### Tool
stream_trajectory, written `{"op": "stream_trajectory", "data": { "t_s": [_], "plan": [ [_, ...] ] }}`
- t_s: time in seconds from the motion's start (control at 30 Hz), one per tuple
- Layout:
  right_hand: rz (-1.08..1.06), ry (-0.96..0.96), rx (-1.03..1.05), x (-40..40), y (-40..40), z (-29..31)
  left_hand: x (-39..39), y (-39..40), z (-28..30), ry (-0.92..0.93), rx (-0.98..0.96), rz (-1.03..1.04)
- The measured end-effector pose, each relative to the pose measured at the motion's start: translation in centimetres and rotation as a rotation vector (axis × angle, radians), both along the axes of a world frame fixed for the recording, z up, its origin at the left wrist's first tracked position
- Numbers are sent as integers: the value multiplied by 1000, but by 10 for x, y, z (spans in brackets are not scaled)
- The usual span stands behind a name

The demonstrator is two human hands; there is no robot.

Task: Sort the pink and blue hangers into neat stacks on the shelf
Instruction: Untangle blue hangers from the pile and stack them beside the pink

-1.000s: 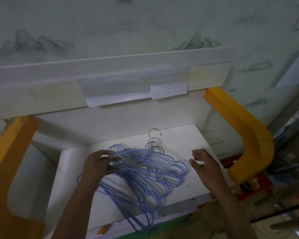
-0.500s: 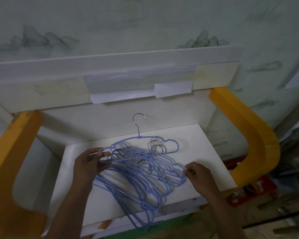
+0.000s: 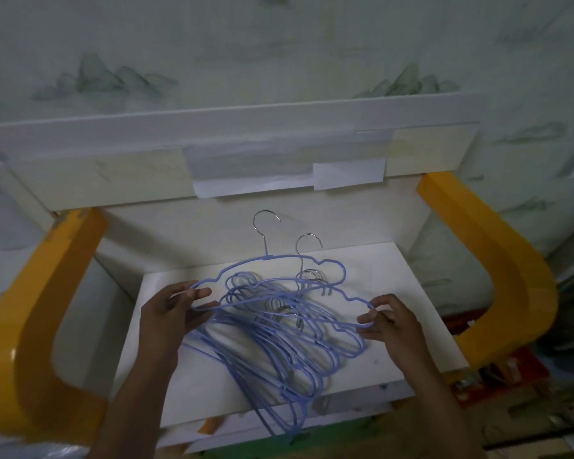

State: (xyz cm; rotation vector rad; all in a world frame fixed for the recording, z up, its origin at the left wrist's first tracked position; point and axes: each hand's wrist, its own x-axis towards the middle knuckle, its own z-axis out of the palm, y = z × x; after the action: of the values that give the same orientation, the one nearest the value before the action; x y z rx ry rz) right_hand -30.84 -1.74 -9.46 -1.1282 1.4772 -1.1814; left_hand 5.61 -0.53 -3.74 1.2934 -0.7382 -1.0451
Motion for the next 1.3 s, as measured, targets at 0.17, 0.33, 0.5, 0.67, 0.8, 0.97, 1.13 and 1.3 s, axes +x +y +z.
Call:
{"op": "stream_trajectory", "data": {
  "t_s": [0.17,0.33,0.5,0.67,0.8,0.97,1.13,1.3],
  "plan": [
    [-35,-1,-110,7,9,12,12,15,13,12,-40,34],
    [-91,132,-213,21,21,22,39,42,26,4,-76,80],
    [-274,316,-283,48,49,37,69,74,33,17,-88,106],
    [-361,320,-339,72,85,51,76,108,41,3,-98,97],
    [-358,326,-328,79,114,52,77,130,44,5,-96,83],
    [-288,258,-303,93,162,50,93,175,49,-2,-134,69],
    [-151,203,-350,127,220,59,128,236,49,55,-133,111],
    [13,98,-356,178,256,64,178,297,46,50,-154,188]
  ]
}}
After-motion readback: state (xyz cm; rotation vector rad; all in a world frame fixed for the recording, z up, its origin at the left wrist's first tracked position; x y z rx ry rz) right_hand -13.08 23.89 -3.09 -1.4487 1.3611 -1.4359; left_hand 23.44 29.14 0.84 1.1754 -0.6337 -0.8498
